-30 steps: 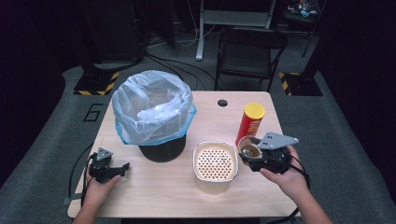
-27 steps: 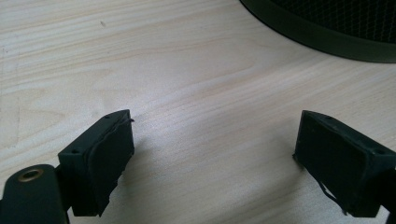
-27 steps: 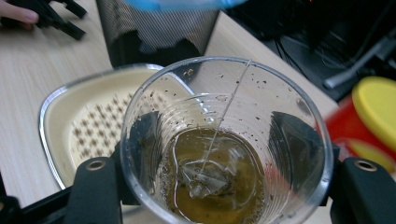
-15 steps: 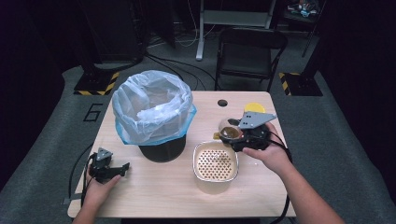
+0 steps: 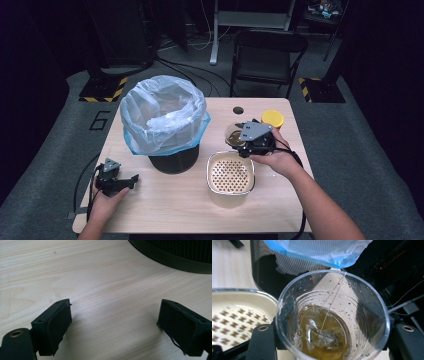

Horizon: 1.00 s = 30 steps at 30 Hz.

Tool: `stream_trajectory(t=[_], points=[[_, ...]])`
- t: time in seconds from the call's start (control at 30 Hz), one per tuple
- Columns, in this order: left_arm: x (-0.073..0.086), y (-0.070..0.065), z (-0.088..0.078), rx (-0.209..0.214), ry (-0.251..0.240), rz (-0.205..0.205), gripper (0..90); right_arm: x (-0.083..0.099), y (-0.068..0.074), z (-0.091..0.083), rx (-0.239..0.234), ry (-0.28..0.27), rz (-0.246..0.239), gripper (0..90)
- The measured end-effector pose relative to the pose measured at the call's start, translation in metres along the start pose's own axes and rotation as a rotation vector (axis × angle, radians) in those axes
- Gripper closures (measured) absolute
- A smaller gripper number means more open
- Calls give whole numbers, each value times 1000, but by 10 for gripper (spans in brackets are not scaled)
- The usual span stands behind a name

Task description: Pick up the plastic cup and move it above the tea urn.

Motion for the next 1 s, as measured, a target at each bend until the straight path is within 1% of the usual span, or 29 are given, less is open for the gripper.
stream_trajectory(t=[0.07,0.13,0.3,0.43,0.5,0.67,0.8,0.83,0.87,0.9,0.97,1.0], points=[[0,0,0,0,0,0,115,2,1,3,-3,0,-38,345],[0,0,0,0,0,0,115,4,3,4,-7,0,-60,345],[0,0,0,0,0,2,115,9,6,5,-17,-10,-81,344],[0,0,0,0,0,0,115,12,9,5,-11,-27,-110,344],[0,0,0,0,0,0,115,13,11,5,-14,-38,-130,345],[0,0,0,0,0,0,116,15,15,6,-19,-57,-159,346],[0,0,0,0,0,0,115,20,17,7,-37,-86,-159,346],[0,0,0,0,0,2,115,20,18,7,-39,-94,-167,346],[0,0,0,0,0,0,115,20,20,7,-41,-107,-187,345],[0,0,0,0,0,0,115,20,20,7,-41,-107,-187,345],[0,0,0,-1,1,6,115,20,23,7,-38,-123,-208,345],[0,0,0,0,-1,-1,116,19,25,6,-27,-120,-226,345]])
Point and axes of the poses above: each handheld gripper's, and its own axes: z roughly forward along the jaws, x roughly out of its underside, y roughly to its left, the point moved 2 cm from there along z, roughly forward along the jaws, and after that the axes turned 11 degrees about -y, right-handed, at the moved point
